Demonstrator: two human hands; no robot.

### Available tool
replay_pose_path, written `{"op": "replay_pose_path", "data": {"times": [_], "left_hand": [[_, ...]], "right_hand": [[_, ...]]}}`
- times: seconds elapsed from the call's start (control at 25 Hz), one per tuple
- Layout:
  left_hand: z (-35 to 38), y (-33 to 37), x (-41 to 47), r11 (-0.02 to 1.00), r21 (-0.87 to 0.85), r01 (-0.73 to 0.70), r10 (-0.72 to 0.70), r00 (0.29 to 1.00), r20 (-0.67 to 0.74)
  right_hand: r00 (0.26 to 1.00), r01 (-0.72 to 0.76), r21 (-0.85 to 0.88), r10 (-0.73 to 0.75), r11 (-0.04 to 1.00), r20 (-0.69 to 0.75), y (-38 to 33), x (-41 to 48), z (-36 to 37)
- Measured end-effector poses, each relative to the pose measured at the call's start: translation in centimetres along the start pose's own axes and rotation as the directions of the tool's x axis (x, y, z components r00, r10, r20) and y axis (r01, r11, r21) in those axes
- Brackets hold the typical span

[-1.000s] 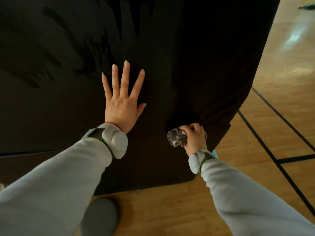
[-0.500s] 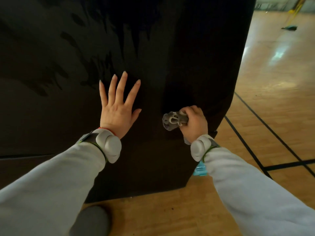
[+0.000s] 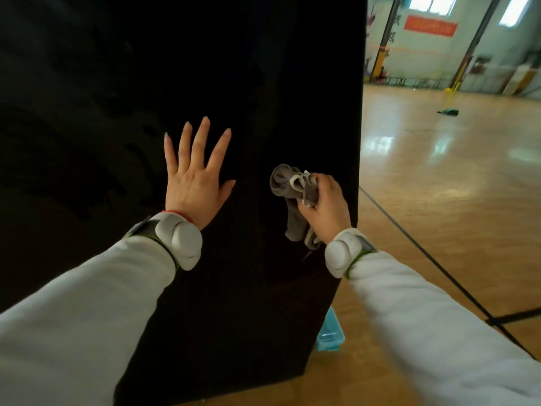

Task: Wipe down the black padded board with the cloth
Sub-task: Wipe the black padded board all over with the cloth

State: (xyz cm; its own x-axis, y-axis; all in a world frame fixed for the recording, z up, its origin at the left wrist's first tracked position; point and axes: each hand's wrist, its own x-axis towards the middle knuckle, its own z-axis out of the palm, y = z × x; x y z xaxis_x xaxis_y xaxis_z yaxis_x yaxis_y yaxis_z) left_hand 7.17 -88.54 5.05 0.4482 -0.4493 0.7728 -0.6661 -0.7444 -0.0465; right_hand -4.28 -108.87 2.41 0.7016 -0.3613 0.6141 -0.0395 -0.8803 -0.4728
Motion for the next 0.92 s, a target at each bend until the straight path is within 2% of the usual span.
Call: {"op": "replay_pose_path", "data": {"times": [0.24, 0.4, 0.6, 0.72, 0.92], "left_hand": [[-3.3, 0.4, 4.3, 1.0, -0.013, 0.009, -0.01, 0.997, -0.078], [-5.3, 0.4, 7.4, 0.999, -0.031, 0.011, -0.015, 0.992, -0.124], [-8.2, -0.5, 11.4, 1.0, -0.01, 0.013, -0.014, 0.981, -0.191], [-9.4, -0.8, 13.4, 1.0, 0.007, 0.03, -0.028, 0.978, -0.205], [-11.4, -1.3, 17.0, 0.997, 0.022, 0.068, -0.06, 0.964, -0.259]], "right_hand": [[0.991, 0.125, -0.001, -0.125, 0.992, -0.042, -2.6, 4.1, -3.8], [0.974, 0.172, -0.049, -0.178, 0.984, -0.141, -4.6, 6.8, -6.4], [0.933, 0.217, -0.062, -0.226, 0.974, -0.28, -6.8, 10.2, -9.4], [0.916, 0.236, -0.063, -0.244, 0.97, -0.318, -7.9, 12.0, -11.1], [0.846, 0.274, -0.127, -0.301, 0.953, -0.44, -10.2, 15.4, -13.8]]}}
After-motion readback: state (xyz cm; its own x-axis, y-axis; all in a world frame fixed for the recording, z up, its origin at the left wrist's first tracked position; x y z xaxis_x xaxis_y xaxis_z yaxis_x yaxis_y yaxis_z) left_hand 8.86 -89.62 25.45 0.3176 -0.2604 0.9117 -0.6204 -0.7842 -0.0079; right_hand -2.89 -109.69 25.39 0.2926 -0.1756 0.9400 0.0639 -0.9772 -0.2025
